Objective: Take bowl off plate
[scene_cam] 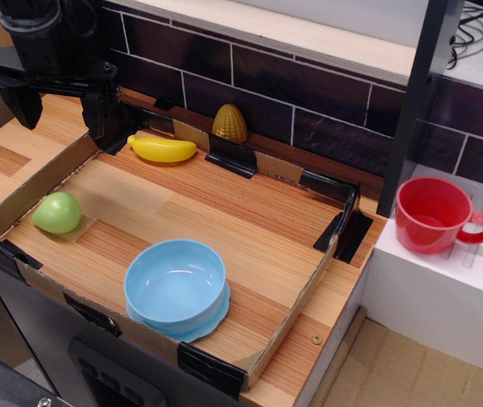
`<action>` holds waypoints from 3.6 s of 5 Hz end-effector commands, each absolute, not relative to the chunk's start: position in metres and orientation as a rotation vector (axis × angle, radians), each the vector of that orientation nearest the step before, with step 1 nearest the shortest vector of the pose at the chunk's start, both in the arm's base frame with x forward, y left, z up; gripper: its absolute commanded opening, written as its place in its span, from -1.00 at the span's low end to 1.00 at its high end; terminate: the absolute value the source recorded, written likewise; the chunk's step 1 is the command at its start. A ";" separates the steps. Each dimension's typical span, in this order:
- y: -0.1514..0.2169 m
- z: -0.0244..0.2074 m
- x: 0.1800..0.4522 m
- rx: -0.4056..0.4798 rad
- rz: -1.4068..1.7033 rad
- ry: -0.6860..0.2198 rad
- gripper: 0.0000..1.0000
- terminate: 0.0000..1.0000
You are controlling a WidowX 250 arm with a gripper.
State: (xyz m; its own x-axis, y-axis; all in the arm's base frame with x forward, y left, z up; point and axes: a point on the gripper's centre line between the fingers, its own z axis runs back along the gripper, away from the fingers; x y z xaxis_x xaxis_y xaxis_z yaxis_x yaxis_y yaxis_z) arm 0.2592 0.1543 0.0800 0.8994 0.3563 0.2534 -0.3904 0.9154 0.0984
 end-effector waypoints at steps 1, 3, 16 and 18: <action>0.154 0.080 0.259 0.148 0.388 -0.234 1.00 -1.00; 0.106 0.089 0.235 0.088 0.126 -0.230 1.00 -1.00; 0.082 0.064 0.272 -0.081 0.051 -0.167 -1.00 -1.00; 0.091 0.037 0.296 -0.009 0.139 -0.152 -1.00 -1.00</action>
